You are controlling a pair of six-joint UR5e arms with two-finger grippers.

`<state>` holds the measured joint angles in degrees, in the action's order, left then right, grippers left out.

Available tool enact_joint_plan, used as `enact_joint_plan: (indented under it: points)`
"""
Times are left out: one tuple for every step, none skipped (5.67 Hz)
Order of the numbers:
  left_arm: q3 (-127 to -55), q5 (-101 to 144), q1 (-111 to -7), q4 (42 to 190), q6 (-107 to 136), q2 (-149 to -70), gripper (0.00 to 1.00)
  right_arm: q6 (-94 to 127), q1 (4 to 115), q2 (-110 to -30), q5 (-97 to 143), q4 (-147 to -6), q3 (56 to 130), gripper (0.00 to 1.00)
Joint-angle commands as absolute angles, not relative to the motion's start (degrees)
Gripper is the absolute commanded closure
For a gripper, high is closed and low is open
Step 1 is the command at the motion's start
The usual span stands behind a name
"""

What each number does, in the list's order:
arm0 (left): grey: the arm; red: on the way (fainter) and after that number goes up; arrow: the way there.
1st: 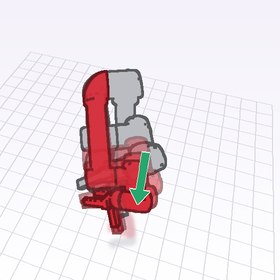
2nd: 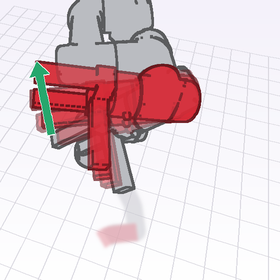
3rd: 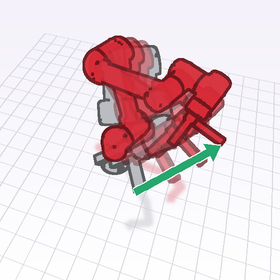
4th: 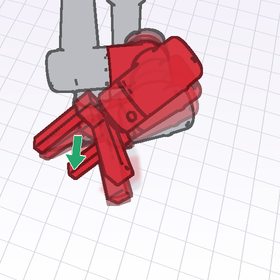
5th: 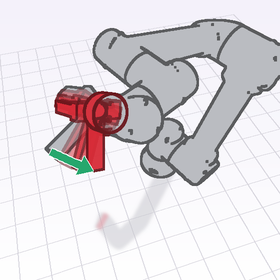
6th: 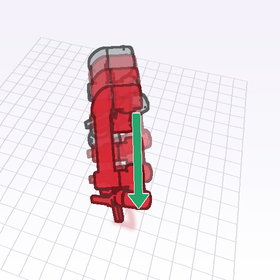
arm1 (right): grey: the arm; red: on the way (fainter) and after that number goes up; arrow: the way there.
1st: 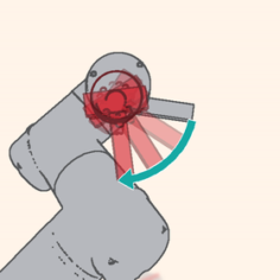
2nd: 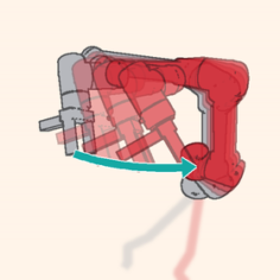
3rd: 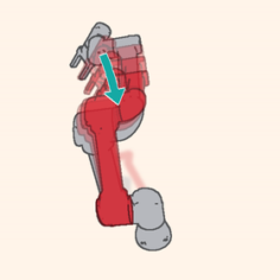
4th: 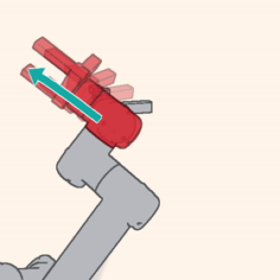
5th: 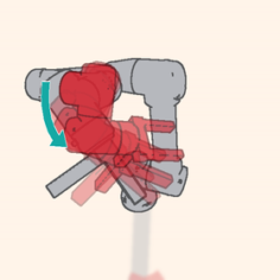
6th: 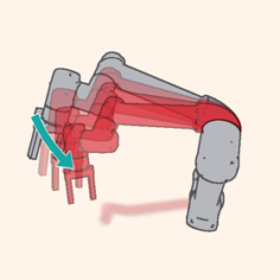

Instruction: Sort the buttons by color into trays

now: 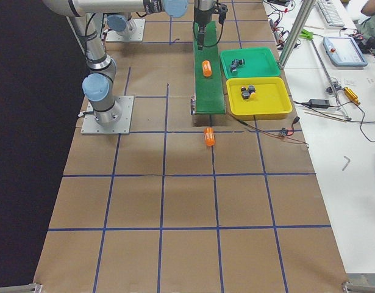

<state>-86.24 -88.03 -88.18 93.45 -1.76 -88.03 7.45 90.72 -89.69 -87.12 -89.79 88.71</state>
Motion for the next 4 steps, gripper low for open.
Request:
enact_joint_plan:
  points:
    - [-86.22,-88.07,-88.07,93.43,-1.76,-87.89,0.01,7.73,90.70,-86.77,-87.54,-89.22,84.93,0.00]
    - [-86.22,-87.98,-88.15,93.43,-1.67,-87.89,0.01,7.82,90.70,-87.01,-87.63,-89.12,85.16,0.00]
    - [-86.22,-88.07,-88.15,93.43,-1.67,-87.72,0.01,7.47,90.70,-87.01,-88.24,-89.21,85.34,0.00]
    - [-86.22,-88.15,-88.07,93.43,-1.67,-87.63,0.01,7.30,90.62,-86.92,-90.24,-89.47,85.43,0.00]
